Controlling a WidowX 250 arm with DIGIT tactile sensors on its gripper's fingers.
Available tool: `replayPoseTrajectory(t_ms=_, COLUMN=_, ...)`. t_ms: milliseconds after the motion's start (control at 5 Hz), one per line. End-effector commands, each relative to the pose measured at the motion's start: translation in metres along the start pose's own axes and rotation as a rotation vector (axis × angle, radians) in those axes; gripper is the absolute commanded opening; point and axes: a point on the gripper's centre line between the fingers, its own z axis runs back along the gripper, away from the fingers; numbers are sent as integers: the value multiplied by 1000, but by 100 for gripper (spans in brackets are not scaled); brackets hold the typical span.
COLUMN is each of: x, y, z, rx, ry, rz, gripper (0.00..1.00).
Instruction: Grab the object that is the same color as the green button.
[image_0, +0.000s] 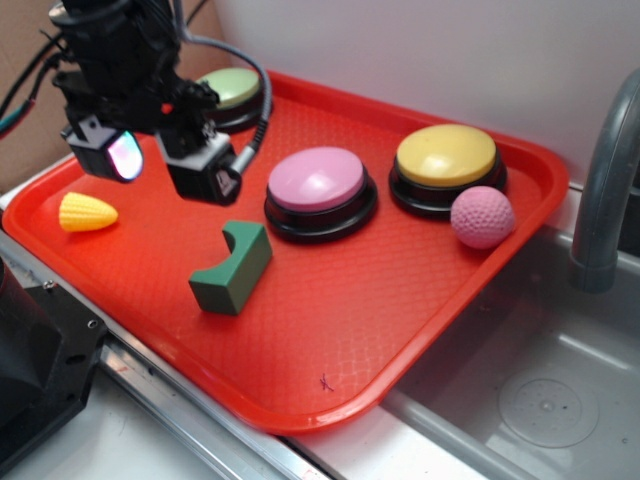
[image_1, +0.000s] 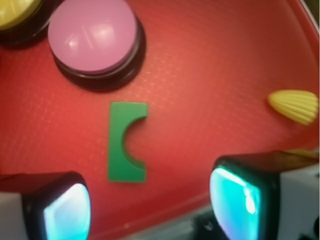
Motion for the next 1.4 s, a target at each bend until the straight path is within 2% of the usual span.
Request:
replayPoseTrajectory(t_ms=0, x=11, y=-21, z=-28, rx=8, ry=-23, rz=-78, gripper=100)
replayPoseTrajectory(t_ms=600, x=10, y=-22, z=-79, rx=64, ry=74, rz=-71, gripper=100)
replayPoseTrajectory(t_ms=800, x=9, y=-23, z=-77, rx=65, ry=63, rz=-54, gripper=0)
replayPoseTrajectory(t_ms=1000, x=10, y=-22, z=-76, rx=70, ry=61, rz=-47, gripper=0)
replayPoseTrajectory(t_ms=1200, x=10, y=-17, z=-52, rx=67, ry=63, rz=-85, gripper=0)
